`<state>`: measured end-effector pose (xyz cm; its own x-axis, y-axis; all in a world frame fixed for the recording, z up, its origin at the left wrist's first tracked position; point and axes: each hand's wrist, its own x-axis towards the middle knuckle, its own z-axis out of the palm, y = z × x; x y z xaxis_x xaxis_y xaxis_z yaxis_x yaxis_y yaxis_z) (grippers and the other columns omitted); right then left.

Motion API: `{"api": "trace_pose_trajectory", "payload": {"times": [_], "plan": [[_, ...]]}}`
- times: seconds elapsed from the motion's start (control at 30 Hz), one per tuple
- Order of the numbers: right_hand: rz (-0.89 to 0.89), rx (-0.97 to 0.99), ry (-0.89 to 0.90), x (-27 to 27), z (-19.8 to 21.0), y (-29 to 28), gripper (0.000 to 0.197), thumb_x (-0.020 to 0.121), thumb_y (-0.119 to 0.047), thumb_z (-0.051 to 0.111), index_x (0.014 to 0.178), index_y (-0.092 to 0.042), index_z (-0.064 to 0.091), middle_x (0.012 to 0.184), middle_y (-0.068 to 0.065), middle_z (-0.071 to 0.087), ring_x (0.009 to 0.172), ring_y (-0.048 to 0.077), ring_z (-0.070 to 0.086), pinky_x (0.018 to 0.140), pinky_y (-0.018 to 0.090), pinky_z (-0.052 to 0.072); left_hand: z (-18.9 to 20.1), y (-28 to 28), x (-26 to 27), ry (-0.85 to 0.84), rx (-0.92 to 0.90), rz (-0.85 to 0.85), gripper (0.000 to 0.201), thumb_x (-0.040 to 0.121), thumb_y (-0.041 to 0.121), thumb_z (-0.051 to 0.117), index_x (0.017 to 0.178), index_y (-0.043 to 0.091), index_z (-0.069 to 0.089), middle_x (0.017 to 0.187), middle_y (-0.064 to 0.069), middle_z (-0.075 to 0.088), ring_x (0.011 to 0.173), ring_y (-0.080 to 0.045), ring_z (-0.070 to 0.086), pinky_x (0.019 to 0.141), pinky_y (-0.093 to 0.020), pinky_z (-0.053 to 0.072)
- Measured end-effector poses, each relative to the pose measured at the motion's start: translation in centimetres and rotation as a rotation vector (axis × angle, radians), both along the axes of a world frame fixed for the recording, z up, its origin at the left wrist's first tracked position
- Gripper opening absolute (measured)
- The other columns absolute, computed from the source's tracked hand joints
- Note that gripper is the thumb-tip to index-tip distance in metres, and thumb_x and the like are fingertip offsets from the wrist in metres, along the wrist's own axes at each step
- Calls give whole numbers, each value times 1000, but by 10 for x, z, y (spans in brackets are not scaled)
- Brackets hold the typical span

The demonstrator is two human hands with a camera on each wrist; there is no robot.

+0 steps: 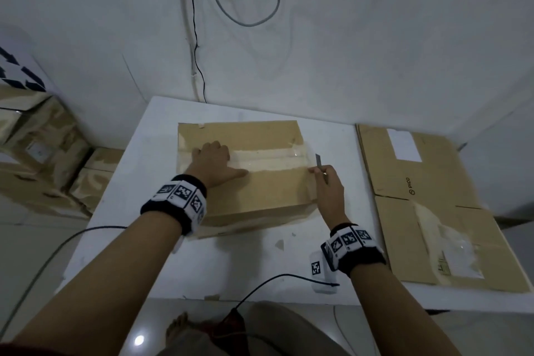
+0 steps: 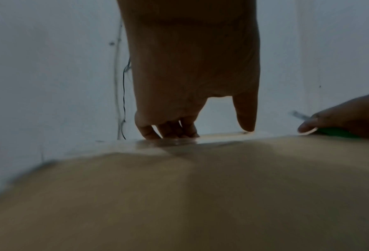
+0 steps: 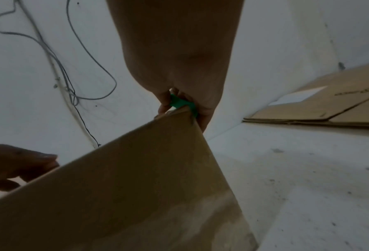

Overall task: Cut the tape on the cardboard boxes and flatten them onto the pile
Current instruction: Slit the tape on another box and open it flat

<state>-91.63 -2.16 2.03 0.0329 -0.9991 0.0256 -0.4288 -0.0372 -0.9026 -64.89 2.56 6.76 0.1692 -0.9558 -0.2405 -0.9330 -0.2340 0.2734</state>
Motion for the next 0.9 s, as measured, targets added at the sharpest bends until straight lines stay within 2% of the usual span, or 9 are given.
{"api": "trace_pose_trajectory", "payload": {"times": [0.1, 0.2, 0.27, 0.33, 0.43, 0.53, 0.67, 0.83, 0.9], "plan": [[25, 67, -84, -3, 2, 5, 19, 103, -24, 46, 97, -15, 62, 99, -2, 69, 90, 11, 66, 74, 16, 51, -5, -9, -32, 40, -42, -33, 79, 72, 76, 56, 119, 12, 54, 123, -11, 50, 116, -30, 44, 100, -43, 34], [118, 160, -158, -11, 10, 9, 18, 103, -21, 49, 94, -10, 59, 95, -4, 71, 84, 11, 70, 69, 21, 55, -1, -19, -63, 68, -10, -70, 94, 63, 81, 60, 124, 10, 50, 127, -12, 46, 120, -31, 40, 103, -45, 33], [167, 179, -99, -18, 15, 4, 18, 101, -23, 52, 93, -12, 64, 96, -5, 71, 87, 12, 70, 72, 24, 56, -1, -22, -77, 58, 28, -83, 107, 54, 81, 66, 128, 8, 44, 129, -12, 42, 122, -31, 37, 104, -45, 31], [178, 89, 115, -24, 17, -9, 17, 98, -23, 56, 96, -20, 73, 93, -6, 69, 89, 14, 67, 76, 26, 54, -5, -22, -84, 96, 12, -69, 105, 50, 74, 75, 127, 11, 43, 128, -9, 40, 121, -29, 35, 103, -42, 30], [169, -29, 217, -23, 27, -27, 20, 90, -14, 67, 107, -20, 75, 87, -5, 66, 84, 12, 62, 76, 19, 47, -12, -19, -87, 210, -27, -29, 96, 50, 62, 83, 125, 17, 44, 125, -7, 37, 119, -27, 32, 99, -37, 25], [278, -54, 239, -10, 44, -42, 17, 85, -8, 70, 97, -16, 78, 89, -5, 71, 82, -1, 60, 74, 6, 42, -14, -17, -88, 249, -51, -23, 94, 50, 58, 85, 124, 18, 44, 122, -6, 36, 118, -26, 30, 94, -35, 23], [443, -33, 374, 10, 58, -54, 17, 85, -7, 68, 88, -19, 79, 89, -10, 67, 85, -8, 58, 75, 2, 38, -15, -15, -89, 255, -77, -17, 91, 51, 56, 86, 122, 18, 44, 120, -4, 35, 116, -25, 30, 89, -33, 22], [572, -45, 566, 22, 70, -58, 20, 85, -7, 64, 84, -20, 80, 89, -12, 65, 90, 6, 60, 86, 24, 49, -14, -15, -88, 264, -107, -28, 89, 51, 55, 86, 120, 17, 44, 118, -4, 36, 114, -25, 31, 89, -34, 24], [574, -50, 618, 18, 73, -61, 21, 86, -8, 64, 82, -22, 79, 84, -17, 63, 87, 2, 59, 89, 30, 51, -14, -15, -88, 263, -116, -31, 88, 51, 55, 86, 119, 17, 45, 117, -4, 36, 113, -25, 32, 89, -34, 24]]}}
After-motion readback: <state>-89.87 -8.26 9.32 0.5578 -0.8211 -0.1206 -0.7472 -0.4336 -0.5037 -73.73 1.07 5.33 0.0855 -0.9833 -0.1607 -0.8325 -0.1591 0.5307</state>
